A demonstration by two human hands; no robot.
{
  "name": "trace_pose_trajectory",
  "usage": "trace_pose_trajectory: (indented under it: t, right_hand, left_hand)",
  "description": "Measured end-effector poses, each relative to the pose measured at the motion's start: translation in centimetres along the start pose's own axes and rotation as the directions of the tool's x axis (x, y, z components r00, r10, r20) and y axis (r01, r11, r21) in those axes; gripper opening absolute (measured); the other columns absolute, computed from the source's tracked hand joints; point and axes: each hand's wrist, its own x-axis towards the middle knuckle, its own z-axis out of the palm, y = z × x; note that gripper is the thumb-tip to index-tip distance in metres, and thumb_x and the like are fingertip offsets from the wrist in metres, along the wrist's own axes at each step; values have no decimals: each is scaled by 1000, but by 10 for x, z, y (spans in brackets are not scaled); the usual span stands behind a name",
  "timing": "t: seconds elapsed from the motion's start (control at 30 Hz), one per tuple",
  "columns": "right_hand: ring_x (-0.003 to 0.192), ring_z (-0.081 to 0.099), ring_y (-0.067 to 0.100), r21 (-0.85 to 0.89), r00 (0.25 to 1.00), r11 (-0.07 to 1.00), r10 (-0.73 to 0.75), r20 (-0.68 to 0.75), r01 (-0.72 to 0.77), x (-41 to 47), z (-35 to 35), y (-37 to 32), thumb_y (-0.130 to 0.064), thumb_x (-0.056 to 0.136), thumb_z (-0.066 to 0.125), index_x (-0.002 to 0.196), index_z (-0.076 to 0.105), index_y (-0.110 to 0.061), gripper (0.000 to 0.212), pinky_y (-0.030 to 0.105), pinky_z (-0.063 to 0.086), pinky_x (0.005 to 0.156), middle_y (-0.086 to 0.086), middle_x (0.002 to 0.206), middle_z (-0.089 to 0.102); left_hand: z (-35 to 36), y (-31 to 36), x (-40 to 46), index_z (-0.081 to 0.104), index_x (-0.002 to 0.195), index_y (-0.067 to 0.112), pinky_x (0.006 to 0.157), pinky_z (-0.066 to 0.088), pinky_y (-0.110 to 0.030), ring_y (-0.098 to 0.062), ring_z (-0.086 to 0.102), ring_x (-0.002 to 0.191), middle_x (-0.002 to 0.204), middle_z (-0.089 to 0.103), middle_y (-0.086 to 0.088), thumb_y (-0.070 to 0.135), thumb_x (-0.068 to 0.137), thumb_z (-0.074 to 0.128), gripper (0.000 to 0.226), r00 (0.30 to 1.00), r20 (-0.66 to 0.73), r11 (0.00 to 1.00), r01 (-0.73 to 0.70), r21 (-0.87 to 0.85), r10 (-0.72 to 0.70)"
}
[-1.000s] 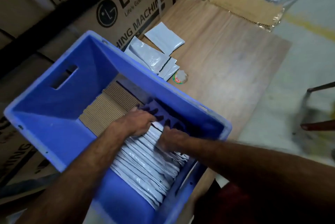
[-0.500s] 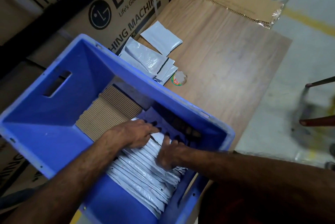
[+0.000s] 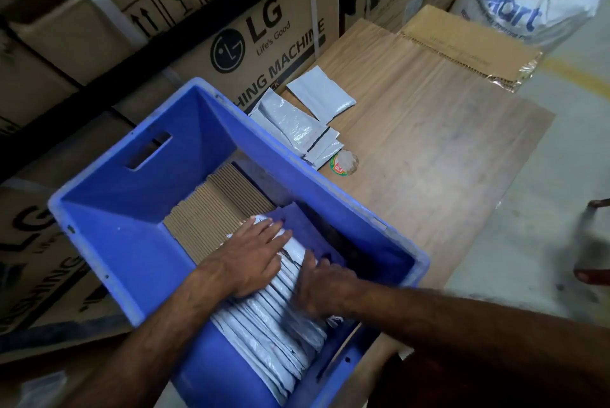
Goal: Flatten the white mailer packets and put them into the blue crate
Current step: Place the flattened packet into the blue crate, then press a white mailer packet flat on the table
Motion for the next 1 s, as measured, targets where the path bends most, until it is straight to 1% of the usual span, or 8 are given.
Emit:
trace_pose_trajectory:
  t: [0.13, 0.2, 0.27, 0.37, 0.57, 0.7, 0.8, 1.0]
  right_hand:
    - [151, 21, 36, -188, 965, 959, -236, -114, 212, -34, -20, 3, -40, 102, 46, 161, -7, -7, 86, 49, 31, 117, 24, 167, 0]
    - [153, 21, 34, -213, 903, 930, -347, -254, 298, -52, -37, 7, -41, 104, 39, 161, -5, -8, 80, 47, 32, 117, 21, 168, -2]
    - [151, 27, 32, -288, 787, 888, -453, -420, 358, -65, -55, 13, -33, 102, 40, 162, 6, -6, 74, 43, 37, 114, 22, 168, 8]
    - [133, 55, 32, -409, 523, 826, -562, -641, 387, -64, -86, 31, -30, 84, 51, 151, 43, -3, 72, 37, 53, 98, 23, 155, 43]
    - [155, 17, 29, -561, 389, 672, -739, -551, 483, -31, -154, 71, -25, 97, 39, 160, 22, -7, 68, 44, 30, 121, 16, 169, 11]
    - [156, 12, 27, -602, 361, 623, -781, -510, 499, 3, -197, 104, -21, 96, 50, 159, 24, -7, 70, 44, 24, 124, 16, 169, 11]
    - [156, 12, 28, -618, 397, 617, -787, -472, 487, 37, -237, 138, -23, 95, 50, 160, 23, -10, 71, 44, 21, 125, 15, 169, 10]
    - [157, 9, 31, -665, 530, 592, -780, -331, 456, 119, -326, 213, -25, 95, 52, 162, 18, -15, 75, 48, 22, 124, 14, 170, 4]
  left_hand:
    - [-11, 0, -21, 50, 148, 15, 121, 13, -41, -31, 49, 139, 155, 46, -12, 42, 101, 26, 60, 970, -231, 997, 79, 7, -75]
    - [-20, 1, -31, 49, 149, 16, 119, 15, -44, -30, 48, 140, 155, 46, -11, 40, 102, 30, 57, 936, -316, 988, 154, -33, -156]
    - [-38, 8, -42, 43, 153, 17, 121, 13, -44, -28, 41, 145, 160, 40, -9, 41, 102, 28, 59, 892, -380, 970, 230, -84, -244]
    - [-59, 20, -48, 40, 155, 17, 123, 10, -44, -27, 36, 148, 162, 35, -8, 42, 102, 26, 60, 816, -460, 936, 325, -136, -350]
    - [-102, 61, -26, 46, 151, 12, 119, 18, -47, -29, 43, 144, 160, 39, -11, 38, 102, 30, 58, 707, -526, 878, 430, -211, -473]
    - [-145, 85, 14, 51, 148, 11, 117, 23, -47, -30, 47, 141, 156, 45, -12, 38, 100, 32, 58, 629, -559, 835, 486, -260, -540]
    - [-180, 99, 58, 52, 146, 8, 122, 29, -48, -31, 49, 139, 154, 47, -15, 38, 95, 33, 62, 564, -560, 786, 533, -315, -607]
    - [-225, 119, 177, 12, 162, 10, 126, 1, -38, -26, 5, 157, 170, 2, -11, 40, 106, 31, 66, 431, -430, 608, 564, -559, -794]
